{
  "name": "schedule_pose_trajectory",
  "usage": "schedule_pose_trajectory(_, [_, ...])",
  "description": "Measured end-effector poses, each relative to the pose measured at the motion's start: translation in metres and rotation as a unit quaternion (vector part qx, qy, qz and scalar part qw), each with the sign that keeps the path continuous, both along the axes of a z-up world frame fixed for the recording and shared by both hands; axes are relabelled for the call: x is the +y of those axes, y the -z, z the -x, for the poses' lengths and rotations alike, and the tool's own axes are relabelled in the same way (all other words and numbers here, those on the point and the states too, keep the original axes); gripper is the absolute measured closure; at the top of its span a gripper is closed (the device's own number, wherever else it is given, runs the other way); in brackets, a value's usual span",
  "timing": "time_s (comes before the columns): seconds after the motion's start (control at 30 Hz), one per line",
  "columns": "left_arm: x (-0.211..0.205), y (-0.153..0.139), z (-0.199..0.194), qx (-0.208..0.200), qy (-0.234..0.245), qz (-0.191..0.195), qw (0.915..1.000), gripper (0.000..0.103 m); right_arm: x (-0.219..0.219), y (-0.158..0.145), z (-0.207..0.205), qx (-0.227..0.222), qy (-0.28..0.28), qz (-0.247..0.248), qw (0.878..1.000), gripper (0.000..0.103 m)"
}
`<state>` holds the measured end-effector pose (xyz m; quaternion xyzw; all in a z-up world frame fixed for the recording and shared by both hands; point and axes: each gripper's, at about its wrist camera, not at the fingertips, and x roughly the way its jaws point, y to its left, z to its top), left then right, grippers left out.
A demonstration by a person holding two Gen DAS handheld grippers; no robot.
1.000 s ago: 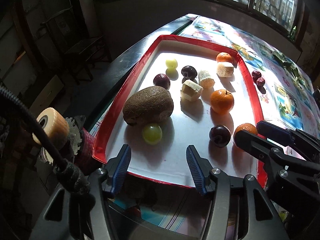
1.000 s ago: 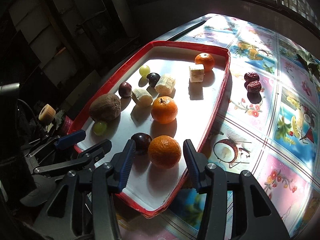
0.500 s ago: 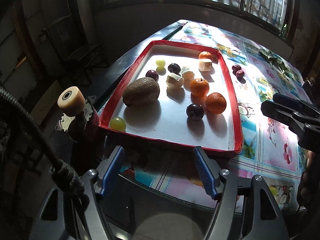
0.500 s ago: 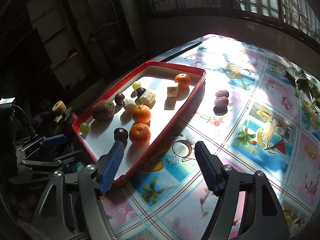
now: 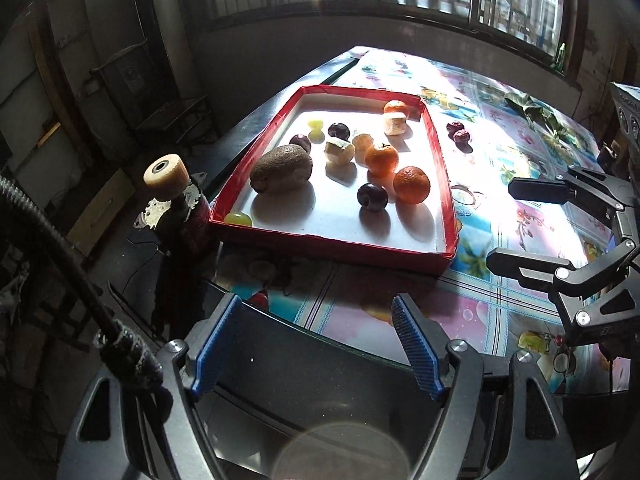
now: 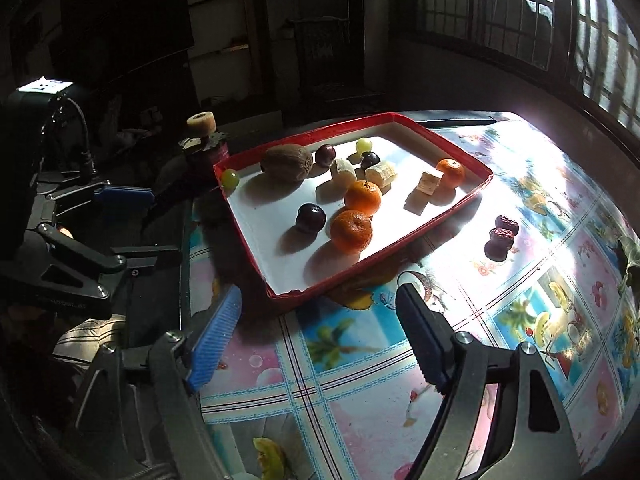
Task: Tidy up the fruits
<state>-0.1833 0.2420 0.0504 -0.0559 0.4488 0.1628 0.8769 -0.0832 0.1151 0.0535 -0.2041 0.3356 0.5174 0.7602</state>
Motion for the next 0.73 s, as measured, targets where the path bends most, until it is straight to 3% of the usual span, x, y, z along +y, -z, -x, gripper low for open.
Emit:
schedule_pose_trajectory(0.23, [-0.0028, -0.0062, 0.0051, -0.008, -0.003, -0.005, 0.9999, 0.026, 0.0025, 0.0056, 0.0108, -0.008, -0.035, 0.018, 0.999, 0.023])
schedule_pose_trajectory(0.73, [0.001, -0.0109, 0.007, -0.014, -0.01, -0.002, 0.9998, 0.026, 0.0013, 0.0048, 0.0078, -0.003, -0.026, 0.011, 1.0, 0.023])
